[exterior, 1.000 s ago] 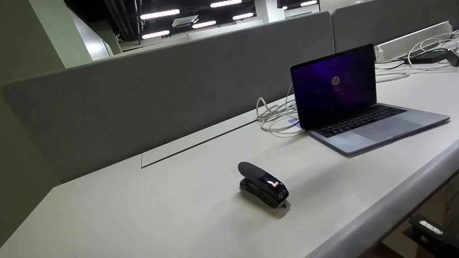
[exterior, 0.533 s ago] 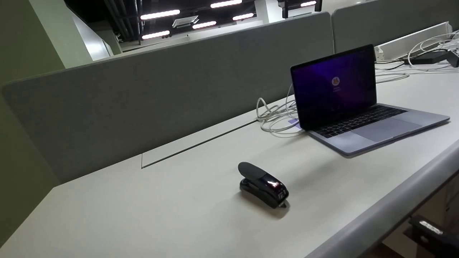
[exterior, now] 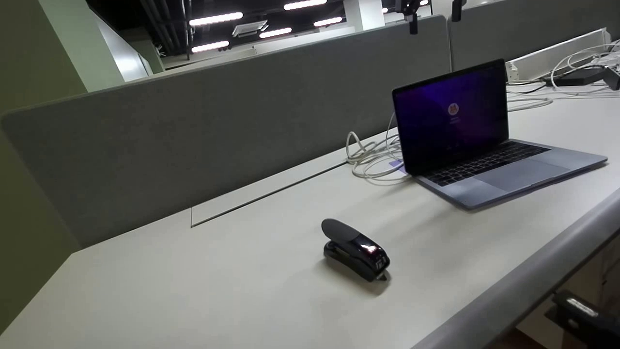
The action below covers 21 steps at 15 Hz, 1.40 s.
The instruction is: Close the laptop
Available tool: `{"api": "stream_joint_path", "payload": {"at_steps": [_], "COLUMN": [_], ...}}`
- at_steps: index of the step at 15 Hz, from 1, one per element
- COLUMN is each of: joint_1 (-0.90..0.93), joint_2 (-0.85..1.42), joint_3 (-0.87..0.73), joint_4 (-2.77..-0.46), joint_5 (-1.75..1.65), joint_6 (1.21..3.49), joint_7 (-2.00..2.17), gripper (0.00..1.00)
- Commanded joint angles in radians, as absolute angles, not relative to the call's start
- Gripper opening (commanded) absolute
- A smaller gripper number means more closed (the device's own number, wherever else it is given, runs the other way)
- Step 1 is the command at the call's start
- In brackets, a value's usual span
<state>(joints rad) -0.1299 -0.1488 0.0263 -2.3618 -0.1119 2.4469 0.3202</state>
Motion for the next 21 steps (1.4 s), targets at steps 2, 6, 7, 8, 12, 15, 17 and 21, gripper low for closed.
{"api": "stream_joint_path", "payload": {"at_steps": [2,6,7,8,12,15,17,21], "joint_1": [-0.148,-0.132,-0.130,-0.131,-0.130,-0.131,-0.132,-0.138], "joint_2": [-0.057,0.032,0.055,0.075,0.084,0.101,0.116,0.158], "joint_3": [-0.032,-0.073,-0.077,-0.078,-0.081,-0.081,-0.086,-0.103], "joint_4": [-2.285,-2.230,-2.215,-2.199,-2.215,-2.200,-2.190,-2.169], "joint_5": [-0.168,-0.066,-0.034,-0.006,0.013,0.020,0.012,0.004], "joint_6": [2.462,2.486,2.482,2.474,2.488,2.486,2.494,2.496], "joint_7": [0.322,0.133,0.074,0.017,-0.017,-0.031,-0.019,-0.003], "gripper": [1.00,1.00,1.00,1.00,1.00,1.00,1.00,1.00]}}
